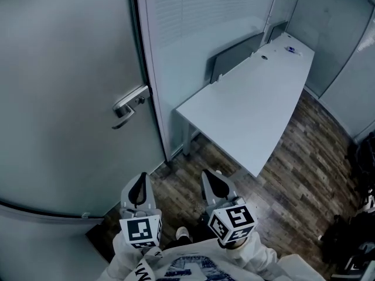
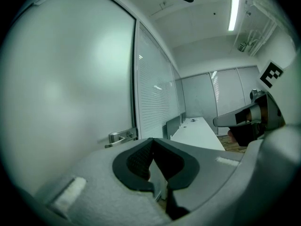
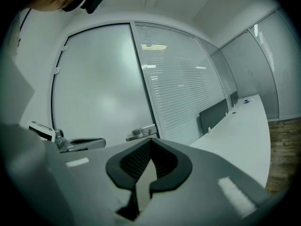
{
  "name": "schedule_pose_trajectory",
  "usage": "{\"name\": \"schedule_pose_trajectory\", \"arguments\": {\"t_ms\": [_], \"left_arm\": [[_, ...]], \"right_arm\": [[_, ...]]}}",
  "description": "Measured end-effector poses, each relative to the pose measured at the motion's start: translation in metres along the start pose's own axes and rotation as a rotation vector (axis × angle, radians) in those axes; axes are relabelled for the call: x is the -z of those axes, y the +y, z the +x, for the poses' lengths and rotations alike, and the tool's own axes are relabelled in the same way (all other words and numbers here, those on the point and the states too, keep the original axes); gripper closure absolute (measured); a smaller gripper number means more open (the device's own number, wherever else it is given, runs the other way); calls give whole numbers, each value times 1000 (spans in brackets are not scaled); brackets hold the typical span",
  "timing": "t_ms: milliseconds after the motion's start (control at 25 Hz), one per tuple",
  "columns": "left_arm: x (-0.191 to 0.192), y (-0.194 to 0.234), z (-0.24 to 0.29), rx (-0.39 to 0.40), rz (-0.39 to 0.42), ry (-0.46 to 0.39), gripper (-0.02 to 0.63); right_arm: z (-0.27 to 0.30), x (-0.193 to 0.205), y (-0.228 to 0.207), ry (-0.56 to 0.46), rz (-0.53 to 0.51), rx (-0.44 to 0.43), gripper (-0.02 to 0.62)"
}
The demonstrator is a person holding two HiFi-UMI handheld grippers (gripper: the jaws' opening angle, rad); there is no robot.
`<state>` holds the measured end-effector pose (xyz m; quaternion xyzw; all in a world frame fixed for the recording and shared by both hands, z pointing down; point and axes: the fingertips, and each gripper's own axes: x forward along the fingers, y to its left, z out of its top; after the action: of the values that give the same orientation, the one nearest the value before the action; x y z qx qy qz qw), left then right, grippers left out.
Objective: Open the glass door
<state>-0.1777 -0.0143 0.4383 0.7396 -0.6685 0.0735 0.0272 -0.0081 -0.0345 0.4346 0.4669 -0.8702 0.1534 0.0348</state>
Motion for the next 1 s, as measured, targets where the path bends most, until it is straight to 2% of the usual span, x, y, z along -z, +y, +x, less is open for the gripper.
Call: {"name": "schedule_pose_trajectory", "arguments": {"t_ms": [440,760,1000], "left_arm": [[8,31,52,-175,-14,39,603],[-8,22,113,-278,-9,59,601],[-10,26,133,-376,-23,87,603]], "right_arm": [[85,-5,-17,59,-14,-174,592],[147,-29,-62,108,-21,-279,592],[184,-38,-67,148,-32,-388,592]]}}
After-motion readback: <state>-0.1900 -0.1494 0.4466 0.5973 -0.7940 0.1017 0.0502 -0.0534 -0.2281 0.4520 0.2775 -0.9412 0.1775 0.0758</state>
